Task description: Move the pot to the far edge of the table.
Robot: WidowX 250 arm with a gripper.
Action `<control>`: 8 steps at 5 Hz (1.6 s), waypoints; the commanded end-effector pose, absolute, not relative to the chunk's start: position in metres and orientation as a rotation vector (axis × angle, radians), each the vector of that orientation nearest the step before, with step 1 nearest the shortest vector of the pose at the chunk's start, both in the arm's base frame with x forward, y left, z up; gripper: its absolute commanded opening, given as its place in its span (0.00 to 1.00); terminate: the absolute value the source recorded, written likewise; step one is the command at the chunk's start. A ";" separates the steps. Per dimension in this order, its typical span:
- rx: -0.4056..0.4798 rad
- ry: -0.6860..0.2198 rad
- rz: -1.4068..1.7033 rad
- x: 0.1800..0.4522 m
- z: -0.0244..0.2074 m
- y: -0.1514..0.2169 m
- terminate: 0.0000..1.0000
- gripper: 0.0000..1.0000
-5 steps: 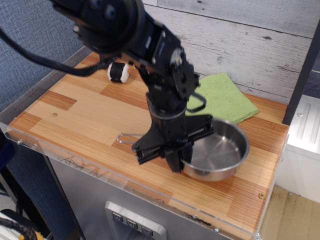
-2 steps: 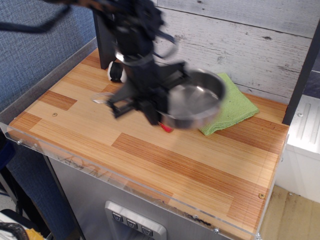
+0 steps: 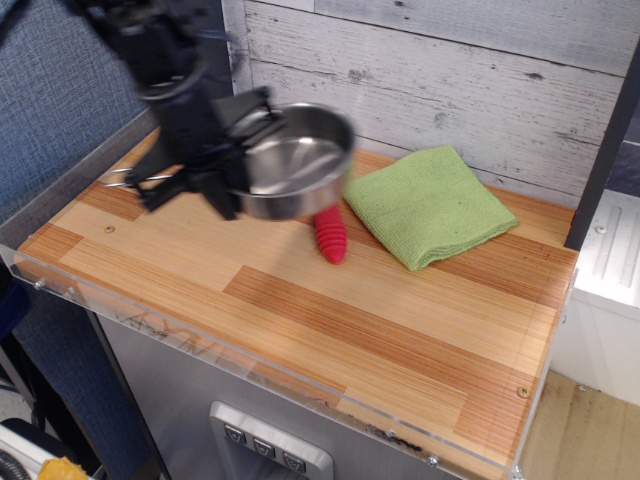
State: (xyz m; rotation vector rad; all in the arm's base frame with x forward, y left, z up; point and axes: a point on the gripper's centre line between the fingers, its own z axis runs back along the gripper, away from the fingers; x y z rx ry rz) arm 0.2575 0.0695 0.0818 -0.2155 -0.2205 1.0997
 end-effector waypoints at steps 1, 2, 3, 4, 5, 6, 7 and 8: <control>-0.171 -0.234 1.215 0.250 0.069 0.123 0.00 0.00; -0.145 -0.212 1.259 0.247 0.056 0.140 0.00 0.00; -0.129 -0.187 1.294 0.245 0.043 0.152 0.00 0.00; -0.116 -0.157 1.317 0.239 0.027 0.160 0.00 0.00; -0.104 -0.138 1.336 0.235 0.017 0.166 0.00 0.00; -0.098 -0.135 1.353 0.235 0.018 0.170 0.00 0.00; -0.087 -0.136 1.373 0.234 0.020 0.171 0.00 1.00; -0.070 -0.129 1.363 0.234 0.020 0.168 0.00 1.00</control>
